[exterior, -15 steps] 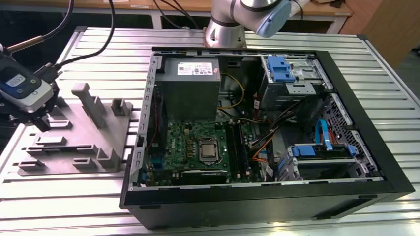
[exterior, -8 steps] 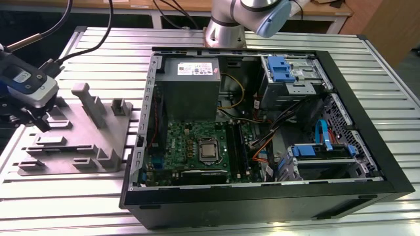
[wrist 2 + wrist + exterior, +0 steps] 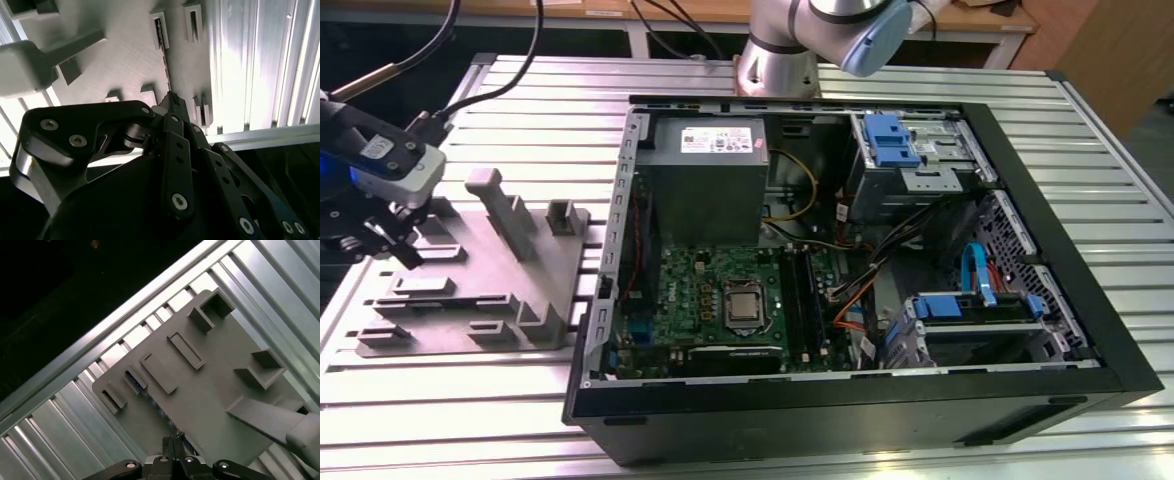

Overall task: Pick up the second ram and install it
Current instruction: 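Pick up the second ram and move it above second insertion slot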

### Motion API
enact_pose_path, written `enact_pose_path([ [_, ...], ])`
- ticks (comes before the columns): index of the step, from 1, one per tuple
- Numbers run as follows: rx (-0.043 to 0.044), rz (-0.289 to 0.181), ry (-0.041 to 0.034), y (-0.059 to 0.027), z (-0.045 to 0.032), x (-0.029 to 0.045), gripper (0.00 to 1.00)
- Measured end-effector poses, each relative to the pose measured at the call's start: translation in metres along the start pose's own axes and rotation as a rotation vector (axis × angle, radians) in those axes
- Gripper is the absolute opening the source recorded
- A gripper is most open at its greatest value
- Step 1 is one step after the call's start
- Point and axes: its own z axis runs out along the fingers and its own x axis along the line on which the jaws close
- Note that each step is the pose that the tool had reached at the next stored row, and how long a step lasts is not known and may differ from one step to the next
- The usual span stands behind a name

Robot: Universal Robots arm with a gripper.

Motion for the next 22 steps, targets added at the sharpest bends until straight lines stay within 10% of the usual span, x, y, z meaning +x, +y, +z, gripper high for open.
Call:
enact_pose_path([
  [22,-0.0101,-0.399,0.0134,-0.0002,0.0044,0.0001,0.1],
])
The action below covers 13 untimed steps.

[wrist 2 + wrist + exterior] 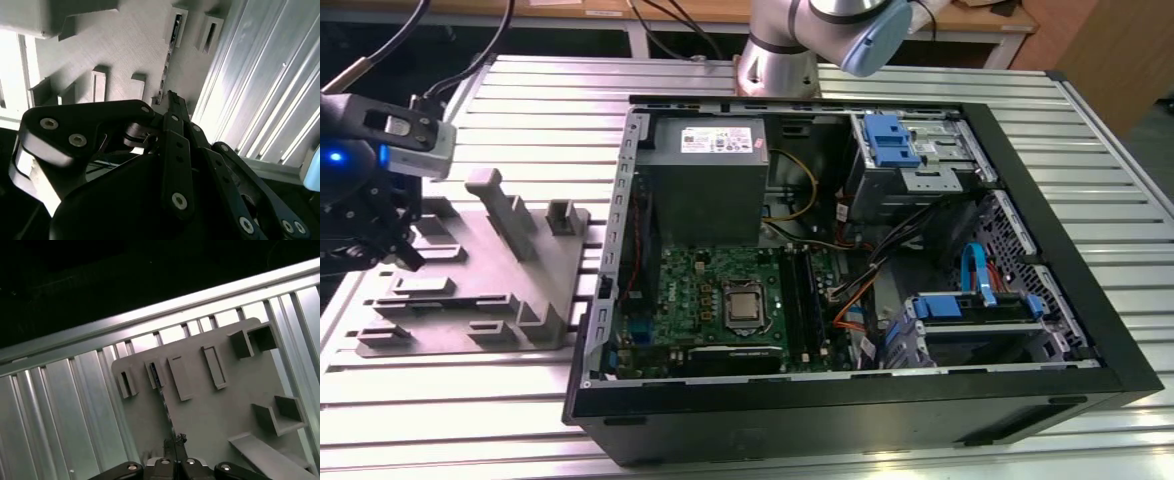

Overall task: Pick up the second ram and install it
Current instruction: 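Pick up the second ram and move it above second insertion slot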

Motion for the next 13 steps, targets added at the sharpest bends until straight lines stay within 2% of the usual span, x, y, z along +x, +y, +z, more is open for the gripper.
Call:
enact_pose_path([
  [13,-0.006,-0.237,0.008,-0.0001,0.003,0.0001,0.1],
])
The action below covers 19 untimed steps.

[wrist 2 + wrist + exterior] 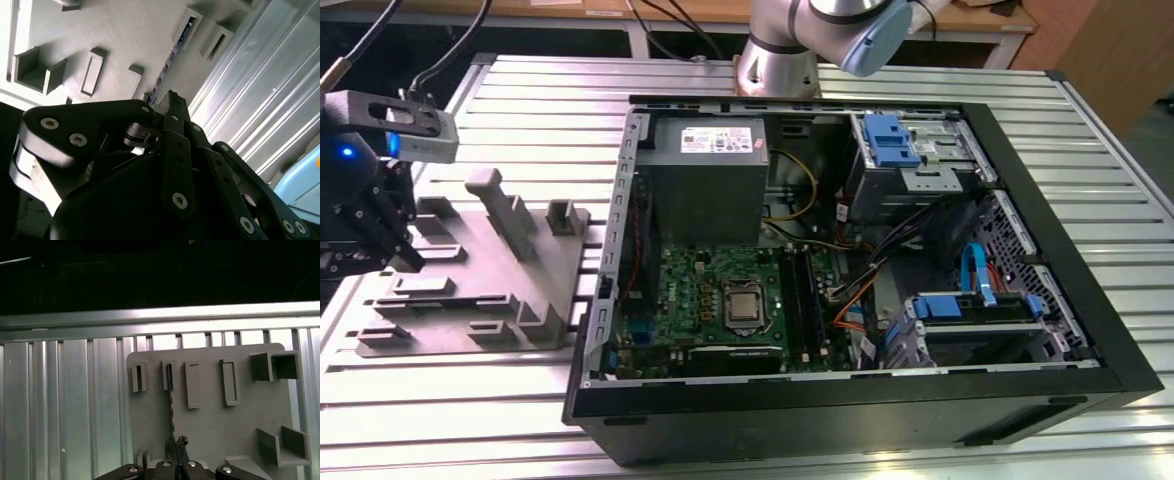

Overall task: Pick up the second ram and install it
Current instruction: 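Pick up the second ram and move it above second insertion slot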

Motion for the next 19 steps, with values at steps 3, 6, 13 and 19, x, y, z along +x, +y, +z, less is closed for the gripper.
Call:
enact_pose_path([
  [3,-0.0014,-0.055,0.0018,0.0,0.0007,0.0,0.1],
  [6,-0.0028,-0.109,0.0037,0.0,0.0013,0.0,0.1],
  [13,-0.0045,-0.176,0.0059,0.0001,0.002,0.0,0.1],
  [19,-0.0032,-0.133,0.0044,0.0,0.0065,0.0001,0.1],
])
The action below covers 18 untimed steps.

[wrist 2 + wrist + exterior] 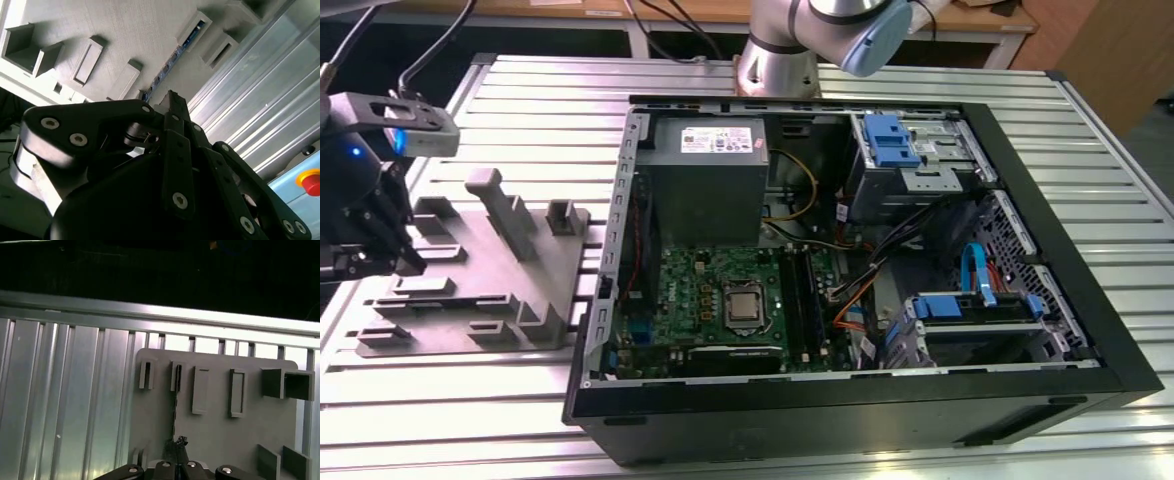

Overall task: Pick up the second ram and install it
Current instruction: 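Pick up the second ram and move it above second insertion slot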

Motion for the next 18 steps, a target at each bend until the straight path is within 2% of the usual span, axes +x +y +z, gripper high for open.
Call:
enact_pose_path([
  [4,0.0016,0.046,-0.0015,-0.0002,0.0072,0.0002,0.1],
  [8,0.0023,0.072,-0.0024,-0.0005,0.014,0.0004,0.1],
  [11,0.0027,0.077,-0.0026,-0.0005,0.0194,0.0005,0.1],
  [18,0.0054,0.077,-0.0025,0.0053,0.0318,0.0002,0.1],
])
